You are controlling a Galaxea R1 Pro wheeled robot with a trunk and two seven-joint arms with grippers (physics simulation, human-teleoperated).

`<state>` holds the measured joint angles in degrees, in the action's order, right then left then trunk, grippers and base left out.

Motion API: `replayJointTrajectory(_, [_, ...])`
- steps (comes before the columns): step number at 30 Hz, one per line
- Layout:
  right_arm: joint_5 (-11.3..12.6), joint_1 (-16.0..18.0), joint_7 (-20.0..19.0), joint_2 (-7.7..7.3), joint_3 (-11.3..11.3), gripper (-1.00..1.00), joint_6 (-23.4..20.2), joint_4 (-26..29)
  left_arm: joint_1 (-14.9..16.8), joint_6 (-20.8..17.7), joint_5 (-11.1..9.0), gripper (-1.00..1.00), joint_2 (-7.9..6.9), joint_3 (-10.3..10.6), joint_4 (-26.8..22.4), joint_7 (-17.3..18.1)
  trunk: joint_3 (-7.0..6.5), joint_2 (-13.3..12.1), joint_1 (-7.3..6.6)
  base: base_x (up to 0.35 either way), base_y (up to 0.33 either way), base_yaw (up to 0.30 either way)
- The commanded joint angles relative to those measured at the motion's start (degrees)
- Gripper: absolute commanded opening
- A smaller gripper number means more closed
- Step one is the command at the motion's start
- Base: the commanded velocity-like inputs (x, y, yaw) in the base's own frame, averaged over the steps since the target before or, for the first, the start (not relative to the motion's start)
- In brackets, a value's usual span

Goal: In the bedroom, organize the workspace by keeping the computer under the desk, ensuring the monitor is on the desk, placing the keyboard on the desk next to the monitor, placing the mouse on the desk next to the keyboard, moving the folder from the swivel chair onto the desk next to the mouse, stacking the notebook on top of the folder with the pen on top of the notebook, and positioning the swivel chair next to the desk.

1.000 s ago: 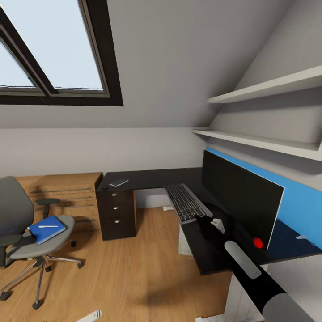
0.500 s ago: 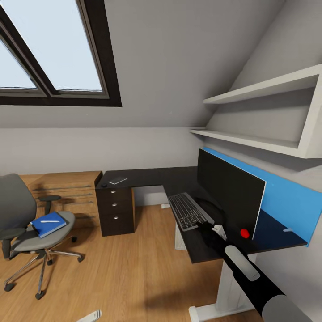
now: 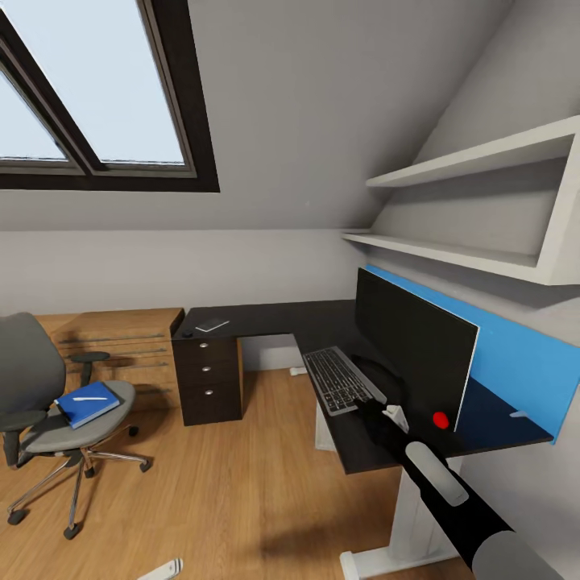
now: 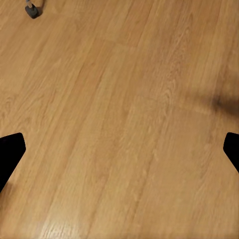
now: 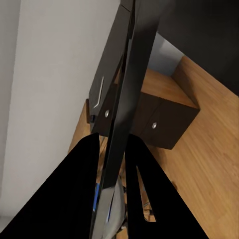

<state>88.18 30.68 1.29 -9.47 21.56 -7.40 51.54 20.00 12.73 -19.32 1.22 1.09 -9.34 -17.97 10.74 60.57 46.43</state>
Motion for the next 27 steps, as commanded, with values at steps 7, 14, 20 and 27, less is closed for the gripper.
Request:
replayJointTrajectory(7, [0.3,0.1,0.0,-0.04,0.1,-1.00,0.1,0.1,0.0,0.1,-0.3,1.00,0.01,0.1,0.0,-0.1,0.08,0.1,0.01,0.000,0.000,0.000])
replayJointTrajectory(14, [0.3,0.1,0.0,-0.03,0.2,-1.00,0.2,0.1,0.0,0.1,-0.3,1.00,0.01,0.1,0.1,-0.1,0.08,0.1,0.01,-0.072,-0.077,0.000])
replayJointTrajectory(20, [0.2,0.1,0.0,0.05,0.3,-1.00,0.2,0.0,0.0,0.2,-0.3,1.00,0.01,0.1,0.1,-0.1,0.08,0.1,0.01,-0.023,-0.026,0.000])
replayJointTrajectory(27, [0.3,0.1,0.0,0.06,0.2,-1.00,0.1,0.0,0.0,0.2,-0.3,1.00,0.01,0.1,0.1,-0.1,0.08,0.1,0.01,0.000,0.000,0.000])
